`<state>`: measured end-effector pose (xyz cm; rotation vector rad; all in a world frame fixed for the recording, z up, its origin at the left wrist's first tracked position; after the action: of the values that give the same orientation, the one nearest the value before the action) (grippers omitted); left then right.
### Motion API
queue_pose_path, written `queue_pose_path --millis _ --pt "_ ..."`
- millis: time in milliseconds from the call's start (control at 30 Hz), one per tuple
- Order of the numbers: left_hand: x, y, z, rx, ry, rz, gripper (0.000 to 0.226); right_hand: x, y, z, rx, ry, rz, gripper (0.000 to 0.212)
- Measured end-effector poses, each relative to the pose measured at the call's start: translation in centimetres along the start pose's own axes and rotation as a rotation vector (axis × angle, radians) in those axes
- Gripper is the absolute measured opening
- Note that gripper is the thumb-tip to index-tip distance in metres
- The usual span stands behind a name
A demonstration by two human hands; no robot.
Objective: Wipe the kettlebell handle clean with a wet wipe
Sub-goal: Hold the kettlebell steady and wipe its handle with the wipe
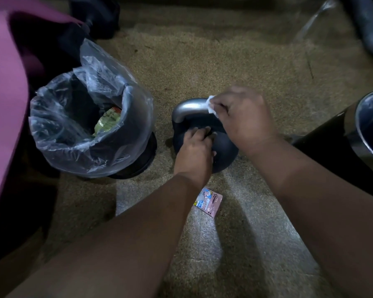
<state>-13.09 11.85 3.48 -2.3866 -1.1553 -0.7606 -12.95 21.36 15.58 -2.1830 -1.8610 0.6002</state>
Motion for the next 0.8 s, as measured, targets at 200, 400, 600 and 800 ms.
queue_pose_path --millis 200,400,600,800 --pt "0.0 -0.1 -0.1 0.014 0.007 0.004 0.051 0.7 -0.5 -0.4 -0.042 -0.047 0.047 0.017" --pt "0.0 -0.1 -0.1 0.022 0.014 0.002 0.052 0.0 1.4 -1.0 -0.022 0.017 -0.042 0.017" --pt "0.0 0.0 -0.1 0.027 0.013 0.014 0.051 0.5 0.6 -0.7 0.009 -0.065 0.002 0.017" --pt "0.0 -0.1 0.0 0.026 0.028 0.006 0.051 0.9 0.6 -0.5 0.015 -0.096 0.05 0.017"
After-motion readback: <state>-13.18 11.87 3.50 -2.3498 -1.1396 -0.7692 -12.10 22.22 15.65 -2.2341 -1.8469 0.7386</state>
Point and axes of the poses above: each hand's wrist, its own y-axis away from the middle knuckle, its own z-axis out of the palm, x = y × z, the point moved 9 cm from there along -y, towards the middle knuckle, and after that the axes turned 14 degrees about y, right-handed, at the moved point
